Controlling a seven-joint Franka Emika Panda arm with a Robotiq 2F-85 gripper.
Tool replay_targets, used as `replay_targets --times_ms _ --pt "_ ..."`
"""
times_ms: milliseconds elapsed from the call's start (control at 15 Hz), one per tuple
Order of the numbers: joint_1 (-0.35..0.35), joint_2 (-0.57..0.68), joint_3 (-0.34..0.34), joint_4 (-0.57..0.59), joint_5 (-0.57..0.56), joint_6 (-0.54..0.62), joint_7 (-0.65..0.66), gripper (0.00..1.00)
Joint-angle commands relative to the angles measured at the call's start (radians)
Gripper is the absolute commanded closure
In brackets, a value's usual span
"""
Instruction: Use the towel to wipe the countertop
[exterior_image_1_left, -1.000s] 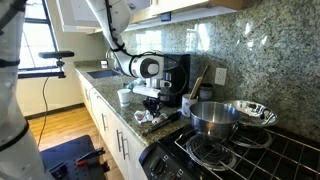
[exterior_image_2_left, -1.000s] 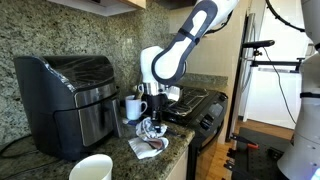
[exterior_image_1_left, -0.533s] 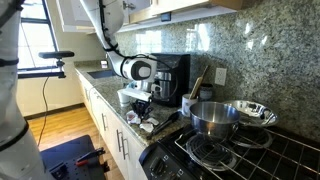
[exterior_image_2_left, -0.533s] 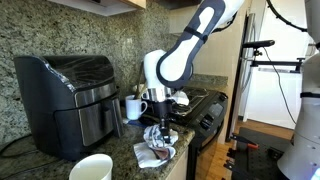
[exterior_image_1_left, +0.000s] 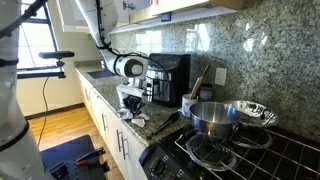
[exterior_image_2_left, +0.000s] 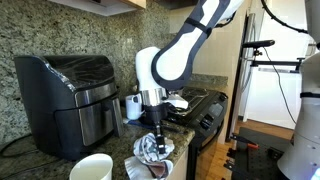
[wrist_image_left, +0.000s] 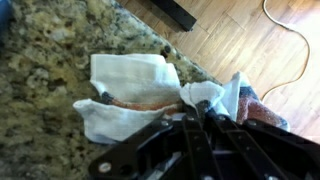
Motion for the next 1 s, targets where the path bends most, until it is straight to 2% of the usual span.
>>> replay_targets --times_ms 0,200,600,933 --pt "0.012 0.042 -0.014 0.066 -0.013 0.007 0.013 0.95" --pt "0.009 0.051 -0.037 0.077 -0.034 0.019 0.039 0.95" --pt "-0.003 0.029 -0.091 0.028 -0.045 0.038 0.079 0.95" --pt "0.007 0.04 -0.076 0.046 -0.039 0.015 0.058 0.95"
